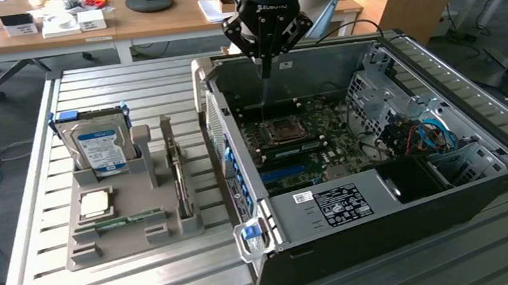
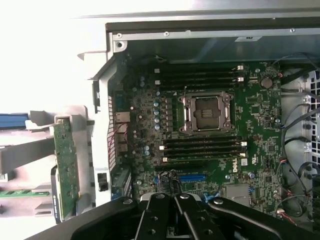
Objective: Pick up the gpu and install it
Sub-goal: 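Reach for the gpu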
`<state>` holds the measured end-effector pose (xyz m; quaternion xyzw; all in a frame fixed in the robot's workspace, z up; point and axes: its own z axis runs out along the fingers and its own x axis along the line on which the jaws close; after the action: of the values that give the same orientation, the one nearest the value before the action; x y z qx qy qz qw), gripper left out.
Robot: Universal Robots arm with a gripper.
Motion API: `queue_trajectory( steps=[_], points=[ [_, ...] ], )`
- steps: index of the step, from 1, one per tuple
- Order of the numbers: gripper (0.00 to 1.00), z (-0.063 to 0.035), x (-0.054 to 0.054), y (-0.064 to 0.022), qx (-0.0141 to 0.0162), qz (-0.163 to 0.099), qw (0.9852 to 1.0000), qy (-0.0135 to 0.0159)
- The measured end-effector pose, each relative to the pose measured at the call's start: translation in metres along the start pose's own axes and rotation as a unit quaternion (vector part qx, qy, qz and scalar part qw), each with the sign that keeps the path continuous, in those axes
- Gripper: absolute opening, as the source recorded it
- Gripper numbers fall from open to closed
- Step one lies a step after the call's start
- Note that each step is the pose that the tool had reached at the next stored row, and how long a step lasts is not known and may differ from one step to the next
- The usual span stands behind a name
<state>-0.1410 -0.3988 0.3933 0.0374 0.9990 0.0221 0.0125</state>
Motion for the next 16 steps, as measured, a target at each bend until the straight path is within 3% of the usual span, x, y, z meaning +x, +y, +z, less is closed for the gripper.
queue_trajectory(
  steps=[16],
  points=[
    [0.11, -0.0005, 0.018, -0.0014, 0.0000, 0.000, 1.0000, 0.0000]
  ],
)
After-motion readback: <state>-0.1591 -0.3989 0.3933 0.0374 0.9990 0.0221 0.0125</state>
